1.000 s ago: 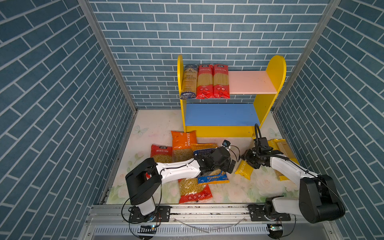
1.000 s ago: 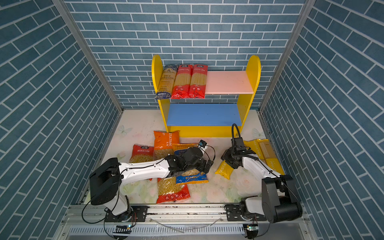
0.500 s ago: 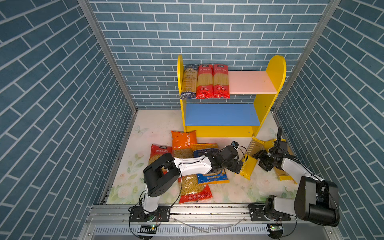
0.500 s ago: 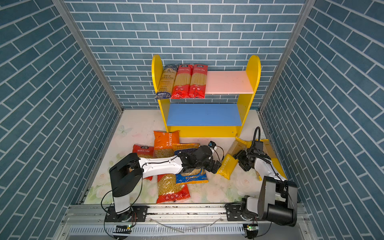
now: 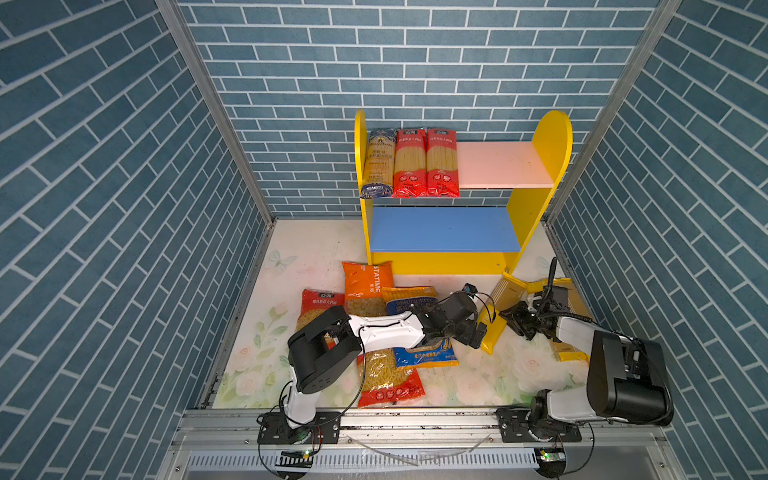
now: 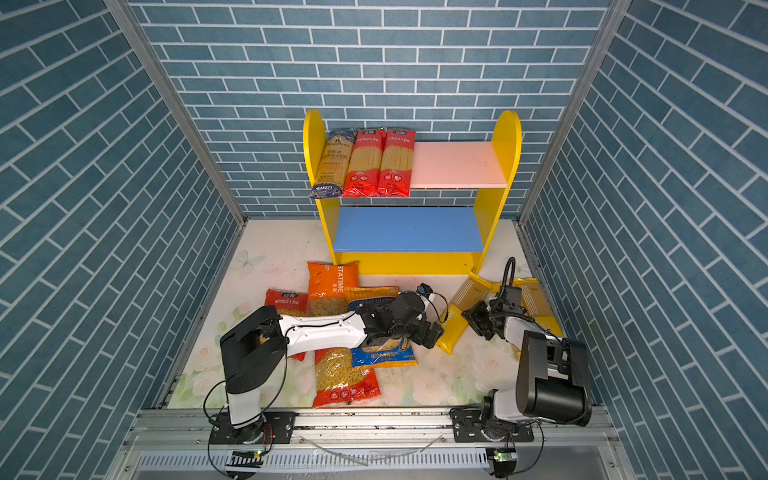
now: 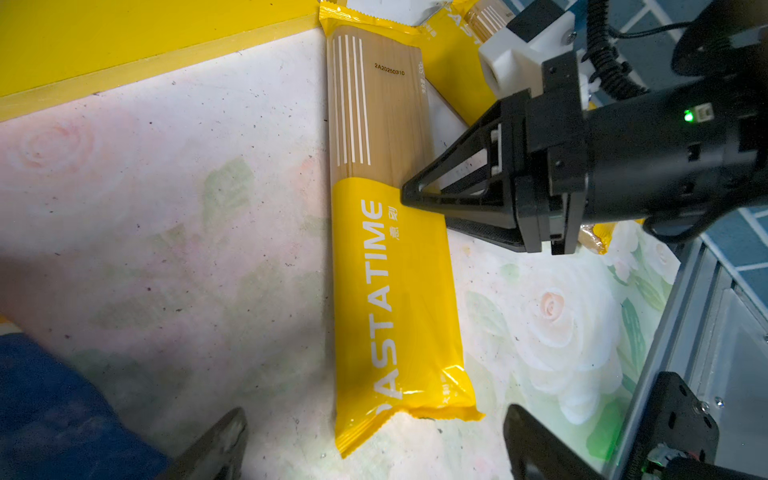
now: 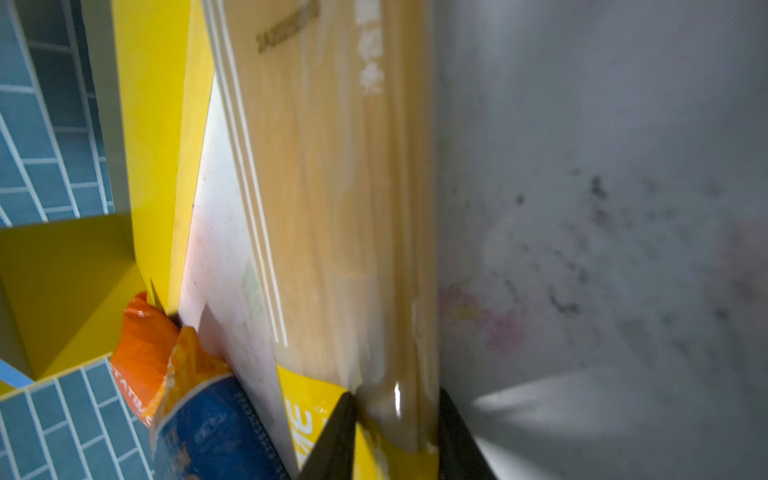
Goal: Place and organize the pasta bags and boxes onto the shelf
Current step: 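Hold the yellow pack upright with the right gripper while the left gripper approaches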
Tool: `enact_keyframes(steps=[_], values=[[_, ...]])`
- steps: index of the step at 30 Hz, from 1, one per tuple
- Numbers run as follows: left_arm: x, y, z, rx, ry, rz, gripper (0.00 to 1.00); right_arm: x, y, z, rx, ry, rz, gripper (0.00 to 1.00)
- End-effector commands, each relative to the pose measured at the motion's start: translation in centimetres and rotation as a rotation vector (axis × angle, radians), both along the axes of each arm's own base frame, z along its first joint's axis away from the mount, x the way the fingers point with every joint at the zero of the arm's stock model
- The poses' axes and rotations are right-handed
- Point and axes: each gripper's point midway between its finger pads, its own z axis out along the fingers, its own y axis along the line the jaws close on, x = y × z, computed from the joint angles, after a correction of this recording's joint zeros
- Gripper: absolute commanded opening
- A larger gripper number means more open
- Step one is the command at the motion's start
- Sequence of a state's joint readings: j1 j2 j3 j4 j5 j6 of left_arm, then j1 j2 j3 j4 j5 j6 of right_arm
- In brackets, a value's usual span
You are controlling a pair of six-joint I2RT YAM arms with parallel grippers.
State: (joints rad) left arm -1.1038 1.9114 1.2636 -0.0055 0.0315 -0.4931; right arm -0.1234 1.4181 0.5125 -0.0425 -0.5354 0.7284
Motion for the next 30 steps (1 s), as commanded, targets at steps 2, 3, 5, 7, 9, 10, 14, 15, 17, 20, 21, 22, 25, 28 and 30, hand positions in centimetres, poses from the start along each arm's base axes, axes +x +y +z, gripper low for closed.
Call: enact_keyframes(steps=[2, 3, 5, 7, 9, 10, 14, 15, 17, 20, 21, 22, 25, 28, 30], values=[[0.9, 1.2, 2.5, -0.017, -0.039, 0.02, 0.97, -0.4, 1.4, 0.9, 0.038, -0.038, 0.038, 0.21], [1.1, 1.5, 3.0, -0.023, -0.047, 0.026, 0.97, -0.4, 1.4, 1.3, 0.041, -0.036, 0.034, 0.18], [1.5, 2.0, 3.9, -0.033, -0.06, 0.038, 0.97, -0.2, 1.6, 2.2, 0.059, -0.051, 0.029, 0.14], [1.6, 2.4, 4.8, -0.04, -0.072, 0.043, 0.97, 0.1, 2.0, 3.3, 0.087, -0.076, 0.026, 0.11], [1.7, 2.7, 5.5, -0.042, -0.086, 0.044, 0.97, 0.4, 2.3, 4.5, 0.105, -0.101, 0.021, 0.06], [1.7, 3.0, 5.8, -0.042, -0.092, 0.048, 0.97, 0.5, 2.4, 5.2, 0.114, -0.114, 0.018, 0.05], [1.6, 3.9, 7.1, -0.029, -0.114, 0.054, 0.97, 0.7, 3.0, 8.2, 0.129, -0.165, 0.029, 0.04], [1.6, 4.2, 7.4, -0.027, -0.122, 0.056, 0.97, 0.7, 3.1, 9.1, 0.129, -0.18, 0.035, 0.03], [1.6, 4.8, 7.9, -0.026, -0.133, 0.064, 0.97, 0.6, 3.4, 10.8, 0.129, -0.212, 0.049, 0.01], [1.8, 5.9, 8.5, -0.023, -0.144, 0.08, 0.97, 0.5, 4.2, 12.9, 0.137, -0.252, 0.08, 0.0], [1.9, 6.3, 8.8, -0.021, -0.152, 0.086, 0.97, 0.3, 4.7, 13.4, 0.141, -0.263, 0.095, 0.0], [2.0, 6.7, 8.8, -0.015, -0.157, 0.092, 0.97, 0.2, 5.2, 14.1, 0.144, -0.279, 0.113, 0.0], [2.4, 8.1, 9.1, -0.009, -0.158, 0.116, 0.97, -0.2, 7.0, 15.8, 0.15, -0.323, 0.175, 0.0], [3.1, 9.8, 9.6, -0.04, -0.137, 0.153, 0.98, -0.5, 8.6, 17.0, 0.157, -0.373, 0.231, 0.0], [3.5, 10.9, 9.8, -0.075, -0.107, 0.177, 0.98, -0.7, 9.4, 17.4, 0.162, -0.404, 0.259, 0.0]])
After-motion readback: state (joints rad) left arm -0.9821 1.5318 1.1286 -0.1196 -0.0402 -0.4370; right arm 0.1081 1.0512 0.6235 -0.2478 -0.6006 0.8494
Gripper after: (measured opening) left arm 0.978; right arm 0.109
